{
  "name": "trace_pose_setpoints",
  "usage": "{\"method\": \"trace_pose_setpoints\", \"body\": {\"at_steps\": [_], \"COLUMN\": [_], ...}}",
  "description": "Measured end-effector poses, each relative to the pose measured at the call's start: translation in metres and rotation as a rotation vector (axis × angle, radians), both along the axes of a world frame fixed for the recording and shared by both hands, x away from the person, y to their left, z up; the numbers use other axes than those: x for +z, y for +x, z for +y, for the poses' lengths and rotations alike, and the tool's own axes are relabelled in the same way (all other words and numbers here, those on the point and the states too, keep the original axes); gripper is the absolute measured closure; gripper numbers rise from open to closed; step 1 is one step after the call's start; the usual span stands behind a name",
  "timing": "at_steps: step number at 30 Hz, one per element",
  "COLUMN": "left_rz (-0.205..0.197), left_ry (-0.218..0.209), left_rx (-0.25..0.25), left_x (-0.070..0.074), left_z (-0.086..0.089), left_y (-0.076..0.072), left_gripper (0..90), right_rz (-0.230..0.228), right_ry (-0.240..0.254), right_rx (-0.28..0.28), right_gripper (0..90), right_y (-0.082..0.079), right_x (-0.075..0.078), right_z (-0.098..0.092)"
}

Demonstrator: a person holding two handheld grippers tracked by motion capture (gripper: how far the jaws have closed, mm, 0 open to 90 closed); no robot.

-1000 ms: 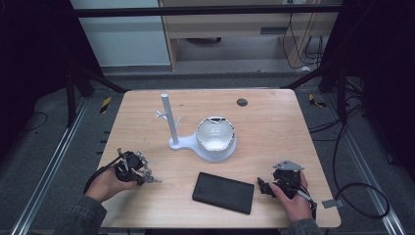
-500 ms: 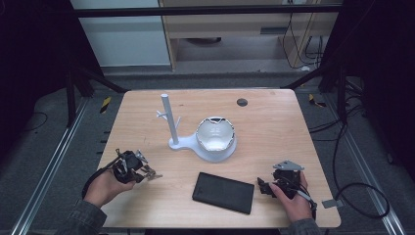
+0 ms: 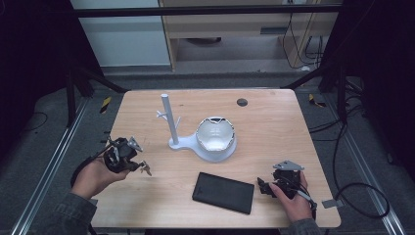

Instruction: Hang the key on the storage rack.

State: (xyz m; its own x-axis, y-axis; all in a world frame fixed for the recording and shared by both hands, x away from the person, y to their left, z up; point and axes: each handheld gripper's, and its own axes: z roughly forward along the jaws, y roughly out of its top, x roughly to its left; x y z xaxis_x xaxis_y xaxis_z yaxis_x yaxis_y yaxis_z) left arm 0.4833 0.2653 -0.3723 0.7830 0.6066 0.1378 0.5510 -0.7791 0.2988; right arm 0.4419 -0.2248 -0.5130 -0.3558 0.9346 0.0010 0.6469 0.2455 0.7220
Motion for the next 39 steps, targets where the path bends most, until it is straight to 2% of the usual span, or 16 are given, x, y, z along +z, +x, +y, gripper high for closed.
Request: {"method": "trace_pose_setpoints", "body": {"at_steps": [5, 6, 7, 10, 13, 20, 21, 23, 26, 33, 39], "left_rz": [-0.041, -0.056, -0.056, -0.084, -0.111, -0.133, -0.135, -0.141, -0.166, -0.154, -0.142], "left_ry": [0.012, 0.014, 0.014, -0.002, 0.029, 0.055, 0.036, 0.037, 0.066, 0.112, 0.121], "left_rx": [-0.008, -0.028, -0.028, -0.058, -0.076, -0.081, -0.082, -0.087, -0.088, -0.082, -0.054], "left_x": [0.026, 0.037, 0.037, 0.056, 0.072, 0.092, 0.099, 0.104, 0.114, 0.124, 0.129], "left_z": [-0.005, -0.01, -0.01, -0.018, -0.028, -0.039, -0.042, -0.045, -0.054, -0.071, -0.07], "left_y": [0.003, 0.002, 0.002, -0.002, -0.002, 0.005, 0.008, 0.009, 0.013, 0.038, 0.049], "left_gripper": [90.0, 90.0, 90.0, 90.0, 90.0, 90.0, 90.0, 90.0, 90.0, 90.0, 90.0], "right_rz": [-0.001, 0.0, 0.0, 0.0, 0.0, 0.0, -0.003, -0.003, -0.004, -0.005, -0.005], "right_ry": [-0.002, 0.0, 0.0, 0.0, -0.001, -0.002, -0.007, -0.008, -0.008, -0.007, -0.005], "right_rx": [-0.001, -0.001, -0.001, -0.001, -0.001, 0.001, 0.001, 0.002, 0.003, 0.003, 0.006], "right_gripper": [0.4, 0.4, 0.4, 0.4, 0.4, 0.4, 0.4, 0.4, 0.4, 0.4, 0.4], "right_y": [0.0, 0.0, 0.0, 0.0, 0.0, 0.0, 0.0, 0.0, 0.0, 0.0, 0.0], "right_x": [0.0, 0.0, 0.0, 0.0, 0.0, 0.0, 0.0, 0.0, 0.0, 0.0, 0.0], "right_z": [0.0, 0.0, 0.0, 0.0, 0.0, 0.0, 0.0, 0.0, 0.0, 0.0, 0.0]}}
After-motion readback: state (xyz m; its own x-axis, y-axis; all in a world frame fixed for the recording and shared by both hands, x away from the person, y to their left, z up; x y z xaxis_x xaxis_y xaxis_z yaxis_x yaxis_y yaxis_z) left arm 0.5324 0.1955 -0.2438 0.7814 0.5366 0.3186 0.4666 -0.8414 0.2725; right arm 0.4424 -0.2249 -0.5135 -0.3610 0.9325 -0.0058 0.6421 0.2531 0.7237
